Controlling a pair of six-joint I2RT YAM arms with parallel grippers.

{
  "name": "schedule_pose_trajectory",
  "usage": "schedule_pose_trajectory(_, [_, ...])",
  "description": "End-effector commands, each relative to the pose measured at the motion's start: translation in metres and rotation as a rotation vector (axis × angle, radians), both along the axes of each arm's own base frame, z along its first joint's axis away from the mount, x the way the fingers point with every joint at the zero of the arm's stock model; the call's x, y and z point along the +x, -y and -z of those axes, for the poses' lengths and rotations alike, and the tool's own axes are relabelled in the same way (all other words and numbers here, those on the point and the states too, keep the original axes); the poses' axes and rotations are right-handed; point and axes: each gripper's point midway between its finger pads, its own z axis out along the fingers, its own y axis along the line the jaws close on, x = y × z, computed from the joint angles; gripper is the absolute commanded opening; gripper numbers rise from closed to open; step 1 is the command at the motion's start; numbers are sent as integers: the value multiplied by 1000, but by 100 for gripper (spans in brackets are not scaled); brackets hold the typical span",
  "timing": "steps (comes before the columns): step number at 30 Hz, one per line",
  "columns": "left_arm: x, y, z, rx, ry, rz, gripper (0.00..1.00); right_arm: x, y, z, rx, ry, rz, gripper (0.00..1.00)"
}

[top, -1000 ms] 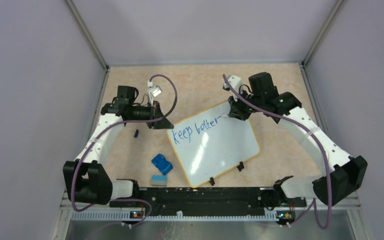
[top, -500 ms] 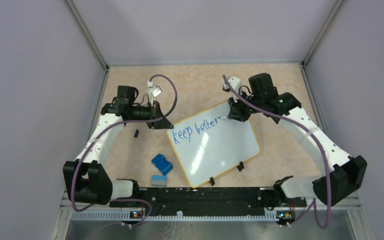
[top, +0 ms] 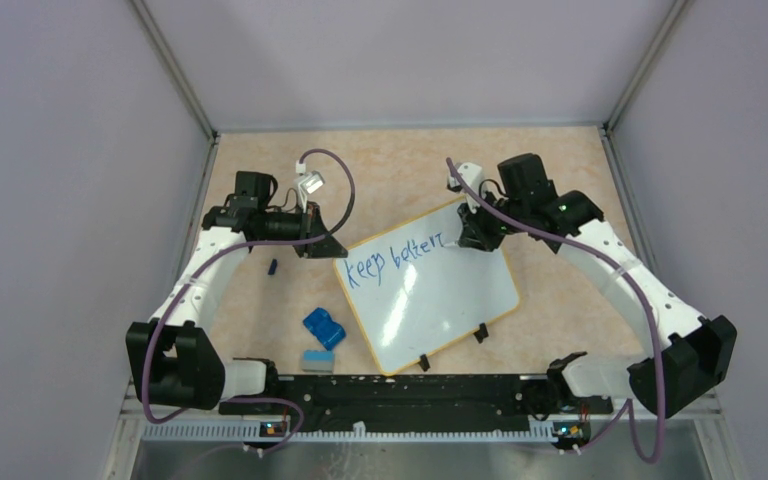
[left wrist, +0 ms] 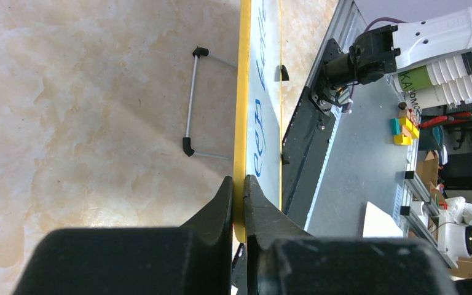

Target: Write a sentence on the whiteboard

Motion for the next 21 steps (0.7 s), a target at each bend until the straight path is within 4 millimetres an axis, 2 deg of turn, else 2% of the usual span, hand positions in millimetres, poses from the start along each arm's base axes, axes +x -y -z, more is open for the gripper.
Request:
schedule_pose_trajectory(1, [-14,6,20,38,-50,40,0,0,2,-8,-7,44,-7,0])
schedule_pose_trajectory(3, [-13,6,19,38,-49,40,0,3,1,-12,-4,52,-5,0])
schedule_pose_trajectory(9, [-14,6,18,36,-46,40,0,11,-8,-48,51,112,-13,0])
schedule_pose_trajectory(11, [-13,7,18,36,-45,41,0,14,-10,-54,61,118,-14,0])
schedule_pose_trajectory(21, [-13,6,18,39,-43,40,0,24,-16,-45,52,106,-14,0])
